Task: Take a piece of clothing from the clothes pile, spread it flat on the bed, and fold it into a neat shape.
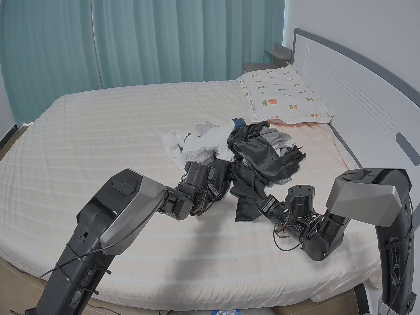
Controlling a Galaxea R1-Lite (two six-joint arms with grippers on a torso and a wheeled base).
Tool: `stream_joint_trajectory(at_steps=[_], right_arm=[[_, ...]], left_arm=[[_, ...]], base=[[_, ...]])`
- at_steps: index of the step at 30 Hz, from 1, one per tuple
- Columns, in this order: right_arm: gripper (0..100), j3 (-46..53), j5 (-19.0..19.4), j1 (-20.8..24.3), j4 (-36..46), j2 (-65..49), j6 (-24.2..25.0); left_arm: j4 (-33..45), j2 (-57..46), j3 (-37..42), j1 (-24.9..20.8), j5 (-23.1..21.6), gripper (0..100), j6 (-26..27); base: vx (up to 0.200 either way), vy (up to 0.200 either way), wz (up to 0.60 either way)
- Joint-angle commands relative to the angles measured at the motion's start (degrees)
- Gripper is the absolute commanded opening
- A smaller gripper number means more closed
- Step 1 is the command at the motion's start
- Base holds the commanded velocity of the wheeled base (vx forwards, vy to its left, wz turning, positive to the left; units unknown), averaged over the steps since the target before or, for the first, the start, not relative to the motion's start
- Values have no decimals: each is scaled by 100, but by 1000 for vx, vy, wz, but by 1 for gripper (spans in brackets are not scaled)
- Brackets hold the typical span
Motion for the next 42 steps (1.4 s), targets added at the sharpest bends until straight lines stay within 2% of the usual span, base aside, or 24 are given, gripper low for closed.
stream_joint_trajectory(at_steps=[1,3,4,5,6,7,9,14,17,18,19,22,26,27,29,32,37,42], right_arm=[[0,353,11,93,-1078,-58,-13],[0,494,-7,102,-1482,-208,-39],[0,494,-7,102,-1482,-208,-39],[0,626,-7,110,-1614,-515,-57],[0,652,-7,110,-1614,-761,-57],[0,652,-7,102,-1605,-841,-57],[0,661,-33,66,-1605,-1333,-83],[0,582,-24,-21,-1605,-2300,-601],[0,327,11,-21,-1605,-2809,-1182],[0,327,11,-21,-1605,-2809,-1182],[0,327,29,-4,-1605,-3011,-1428],[0,433,29,-13,-1605,-3187,-1524],[0,1153,160,-48,-1605,-2853,-1015],[0,1329,257,-57,-1605,-2502,-619],[0,1311,354,-92,-1605,-2089,-303],[0,1303,459,-4,-1597,-1658,-232],[0,1364,477,137,-1597,-1412,-197],[0,1443,609,313,-1597,-1280,163]], left_arm=[[-346,-1434,1545,134,-256,0,-228],[-944,-2119,2564,143,-546,0,-228],[-944,-2119,2564,143,-546,0,-228],[-1656,-2787,3549,143,-845,0,-202],[-2113,-3183,4111,125,-968,0,-193],[-2227,-3280,4243,117,-1003,0,-193],[-3080,-3904,5175,64,-1082,0,-184],[-4574,-4739,6440,2,-1082,0,-166],[-5198,-5196,6809,90,-1030,0,-123],[-5198,-5196,6809,90,-1030,0,-123],[-5295,-5468,6941,134,-1030,0,-123],[-5330,-5811,7126,169,-1030,0,-131],[-5330,-6022,7337,196,-871,0,-166],[-5330,-5978,7451,196,-836,0,-263],[-5330,-5741,7469,205,-898,0,-448],[-5356,-5248,7433,205,-898,0,-527],[-5356,-5020,7513,205,-1065,0,-588],[-5321,-4888,7548,196,-1548,0,-1124]], base=[[0,0,0],[0,0,0],[0,0,0],[0,0,0],[0,0,0],[0,0,0],[0,0,0],[0,0,0],[0,0,0],[0,0,0],[0,0,0],[0,0,0],[0,0,0],[0,0,0],[0,0,0],[0,0,0],[0,0,0],[0,0,0]])
